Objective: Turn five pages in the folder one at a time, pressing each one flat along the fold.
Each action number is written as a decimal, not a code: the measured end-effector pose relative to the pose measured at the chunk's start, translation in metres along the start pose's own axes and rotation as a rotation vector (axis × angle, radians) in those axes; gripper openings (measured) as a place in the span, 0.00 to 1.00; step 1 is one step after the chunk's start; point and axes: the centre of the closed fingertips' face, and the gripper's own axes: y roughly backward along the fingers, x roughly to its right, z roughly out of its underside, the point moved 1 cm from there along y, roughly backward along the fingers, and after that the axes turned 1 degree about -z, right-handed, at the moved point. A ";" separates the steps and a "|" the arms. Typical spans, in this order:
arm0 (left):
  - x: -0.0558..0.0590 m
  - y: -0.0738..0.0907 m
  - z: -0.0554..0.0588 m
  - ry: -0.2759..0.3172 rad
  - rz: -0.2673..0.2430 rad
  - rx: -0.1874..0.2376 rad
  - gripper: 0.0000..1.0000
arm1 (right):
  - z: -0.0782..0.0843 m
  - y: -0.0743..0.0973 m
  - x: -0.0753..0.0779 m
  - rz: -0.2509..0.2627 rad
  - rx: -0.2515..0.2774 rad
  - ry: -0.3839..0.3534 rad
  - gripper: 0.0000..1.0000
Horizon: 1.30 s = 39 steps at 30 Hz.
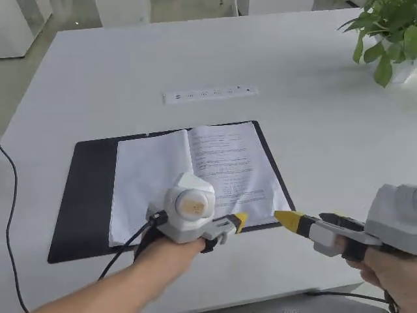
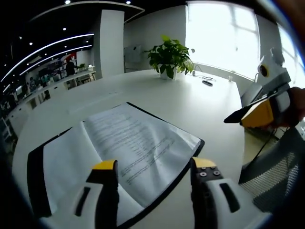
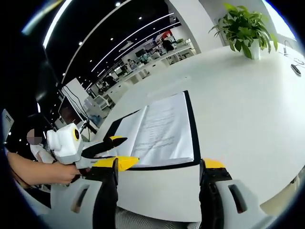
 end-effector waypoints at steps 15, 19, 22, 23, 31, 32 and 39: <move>0.003 -0.050 0.008 -0.007 -0.061 -0.019 0.52 | 0.001 -0.005 0.018 0.018 0.009 -0.026 0.64; 0.004 -0.056 0.010 -0.020 -0.079 -0.027 0.49 | 0.003 -0.010 0.020 0.011 0.009 -0.038 0.62; 0.004 -0.060 0.014 -0.023 -0.090 -0.029 0.49 | 0.003 -0.013 0.021 0.003 0.008 -0.049 0.62; 0.004 -0.060 0.014 -0.024 -0.094 -0.027 0.49 | 0.003 -0.014 0.021 0.001 0.008 -0.048 0.62; 0.006 -0.059 0.017 -0.040 -0.078 0.019 0.45 | 0.000 -0.017 0.020 -0.009 0.021 -0.052 0.60; 0.006 -0.059 0.017 -0.040 -0.076 0.020 0.45 | 0.000 -0.017 0.020 -0.010 0.021 -0.051 0.60; 0.012 -0.059 0.017 -0.041 -0.052 0.018 0.37 | 0.001 -0.020 0.020 -0.011 0.015 -0.051 0.58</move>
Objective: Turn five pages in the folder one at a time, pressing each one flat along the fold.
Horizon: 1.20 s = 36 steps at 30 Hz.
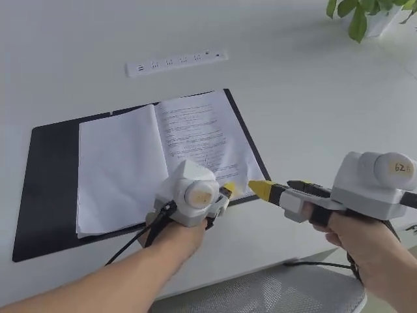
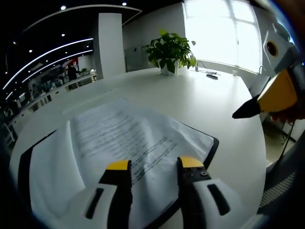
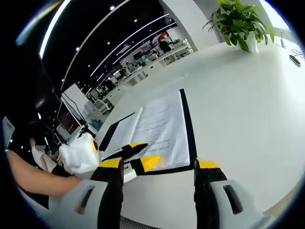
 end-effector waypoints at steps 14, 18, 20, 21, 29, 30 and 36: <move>-0.021 0.001 0.001 0.026 -0.077 0.000 0.12 | 0.002 -0.004 -0.002 -0.006 -0.017 0.011 0.57; -0.017 0.001 0.001 0.006 -0.051 -0.002 0.11 | 0.001 -0.008 -0.002 -0.010 -0.018 0.013 0.56; -0.017 0.000 0.001 0.016 -0.058 0.001 0.11 | 0.001 -0.012 -0.001 -0.010 -0.021 0.017 0.55; -0.018 0.000 0.001 0.022 -0.060 0.003 0.10 | 0.001 -0.013 -0.001 -0.011 -0.024 0.018 0.55; -0.018 -0.001 0.001 0.043 -0.066 0.004 0.09 | 0.001 -0.030 0.006 -0.020 -0.048 0.042 0.48; -0.018 -0.001 0.001 0.044 -0.068 0.005 0.09 | 0.001 -0.032 0.007 -0.020 -0.052 0.044 0.47; -0.019 -0.001 0.001 0.051 -0.070 0.006 0.09 | -0.003 -0.042 0.013 -0.029 -0.053 0.056 0.42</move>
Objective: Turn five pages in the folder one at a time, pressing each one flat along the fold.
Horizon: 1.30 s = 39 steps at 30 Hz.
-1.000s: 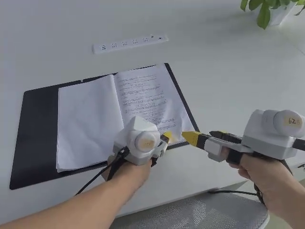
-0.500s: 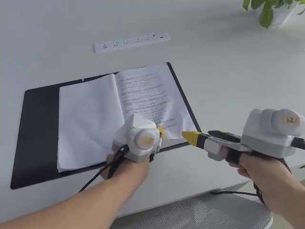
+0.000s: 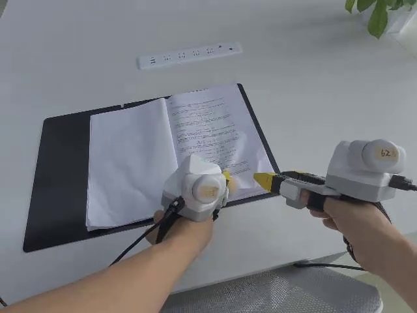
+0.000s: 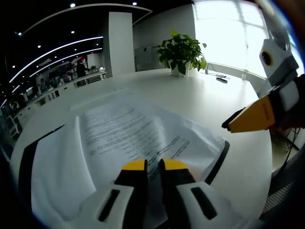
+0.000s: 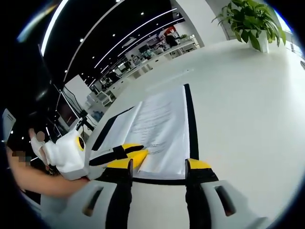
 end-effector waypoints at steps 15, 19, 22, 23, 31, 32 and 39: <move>-0.001 -0.001 0.000 0.008 0.000 0.002 0.09 | 0.007 -0.015 0.007 -0.018 -0.040 -0.052 0.35; -0.001 -0.001 0.000 0.007 0.000 0.004 0.09 | 0.008 -0.014 0.009 -0.014 -0.039 -0.063 0.28; -0.001 -0.001 0.000 0.005 0.001 0.004 0.09 | 0.009 -0.014 0.012 -0.004 -0.038 -0.069 0.23; -0.001 -0.001 0.000 0.005 0.001 0.004 0.09 | 0.009 -0.014 0.013 -0.003 -0.038 -0.072 0.21; 0.000 0.000 -0.001 0.003 0.001 0.005 0.09 | 0.010 -0.010 0.017 0.017 -0.024 -0.107 0.10; 0.000 0.000 -0.001 0.002 0.001 0.004 0.09 | 0.010 -0.010 0.017 0.019 -0.022 -0.109 0.08; 0.000 -0.001 -0.001 0.002 0.001 0.002 0.09 | 0.009 -0.005 0.013 0.022 -0.015 -0.117 0.01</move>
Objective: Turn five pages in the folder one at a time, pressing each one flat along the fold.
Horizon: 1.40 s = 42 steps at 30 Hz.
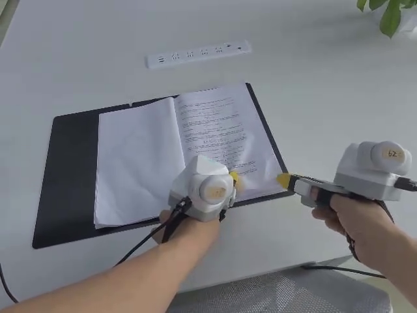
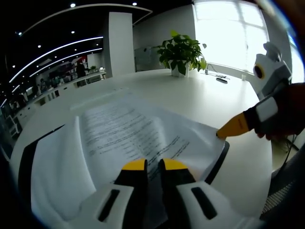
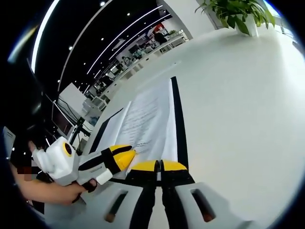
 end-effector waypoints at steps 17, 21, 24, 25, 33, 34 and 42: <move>-0.002 0.004 -0.002 0.020 0.036 -0.028 0.09 | -0.013 0.008 -0.019 -0.013 0.049 0.035 0.00; -0.010 0.017 -0.003 0.059 0.043 -0.038 0.11 | -0.022 0.014 -0.036 -0.060 0.084 0.047 0.00; -0.019 0.032 -0.010 0.077 0.049 -0.008 0.11 | -0.030 0.018 -0.052 -0.094 0.106 0.078 0.00; -0.022 0.036 -0.011 0.074 0.043 -0.009 0.12 | -0.033 0.020 -0.060 -0.109 0.117 0.087 0.00; -0.048 0.076 -0.030 0.106 0.035 0.066 0.11 | -0.049 0.022 -0.114 -0.226 0.160 0.144 0.00; -0.051 0.081 -0.031 0.106 0.034 0.072 0.12 | -0.049 0.021 -0.121 -0.244 0.161 0.147 0.00; -0.091 0.131 -0.034 0.136 -0.018 0.127 0.11 | -0.044 0.007 -0.184 -0.368 0.162 0.180 0.00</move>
